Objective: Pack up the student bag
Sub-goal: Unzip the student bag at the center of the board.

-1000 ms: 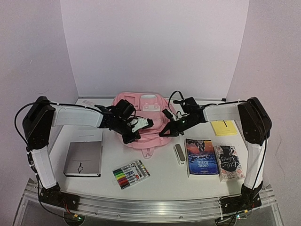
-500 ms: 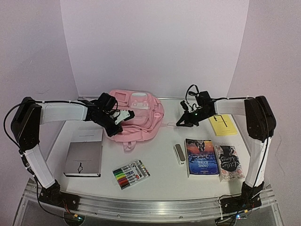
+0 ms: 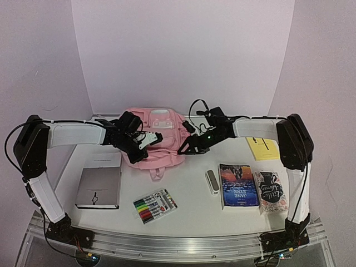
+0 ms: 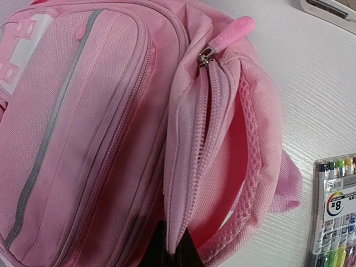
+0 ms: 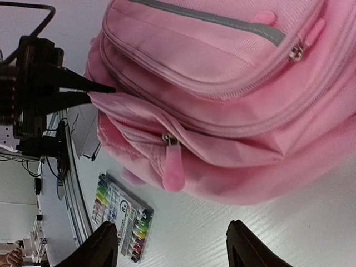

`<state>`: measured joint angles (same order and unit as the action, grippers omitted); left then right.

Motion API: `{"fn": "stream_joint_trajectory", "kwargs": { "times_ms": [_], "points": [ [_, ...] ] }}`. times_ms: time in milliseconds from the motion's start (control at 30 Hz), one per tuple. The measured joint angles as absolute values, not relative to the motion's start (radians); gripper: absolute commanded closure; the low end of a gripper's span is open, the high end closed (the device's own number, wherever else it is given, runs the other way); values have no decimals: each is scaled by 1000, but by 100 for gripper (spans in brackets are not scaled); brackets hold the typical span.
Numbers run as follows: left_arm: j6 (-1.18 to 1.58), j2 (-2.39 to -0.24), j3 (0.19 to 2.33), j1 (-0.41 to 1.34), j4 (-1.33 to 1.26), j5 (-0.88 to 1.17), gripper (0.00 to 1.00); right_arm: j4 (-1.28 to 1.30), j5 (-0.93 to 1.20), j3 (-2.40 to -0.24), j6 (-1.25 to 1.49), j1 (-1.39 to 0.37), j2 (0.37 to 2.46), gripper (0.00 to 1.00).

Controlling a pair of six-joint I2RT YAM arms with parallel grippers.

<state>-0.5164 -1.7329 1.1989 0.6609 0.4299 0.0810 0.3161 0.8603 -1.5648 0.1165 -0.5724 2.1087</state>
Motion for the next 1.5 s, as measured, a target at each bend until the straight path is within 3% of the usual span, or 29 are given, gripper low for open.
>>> {"fn": "stream_joint_trajectory", "kwargs": {
  "times_ms": [300, 533, 933, 1000, 1133, 1233, 1400, 1500],
  "points": [
    [-515, -1733, 1176, 719, 421, 38, 100, 316, 900, -1672, 159, -585, 2252, 37],
    [-512, -1733, 1168, 726, 424, 20, 100, 318, 919, -1706, 190, -586, 2312, 50],
    [-498, -1733, 1168, 728, 434, -8, 99, 323, 987, -1737, 231, -595, 2350, 52],
    [-499, -1733, 1168, 728, 440, -12, 99, 323, 1001, -1746, 238, -595, 2362, 57],
    [-498, -1733, 1168, 729, 448, -20, 99, 331, 1016, -1769, 266, -595, 2382, 79],
    [-498, -1733, 1168, 729, 450, -26, 99, 338, 1027, -1777, 278, -595, 2390, 85],
    [-497, -1734, 1168, 732, 452, -30, 98, 338, 1051, -1777, 288, -597, 2390, 86],
    [-496, -1735, 1168, 733, 452, -30, 98, 338, 1068, -1777, 292, -597, 2390, 79]
  ]
}}
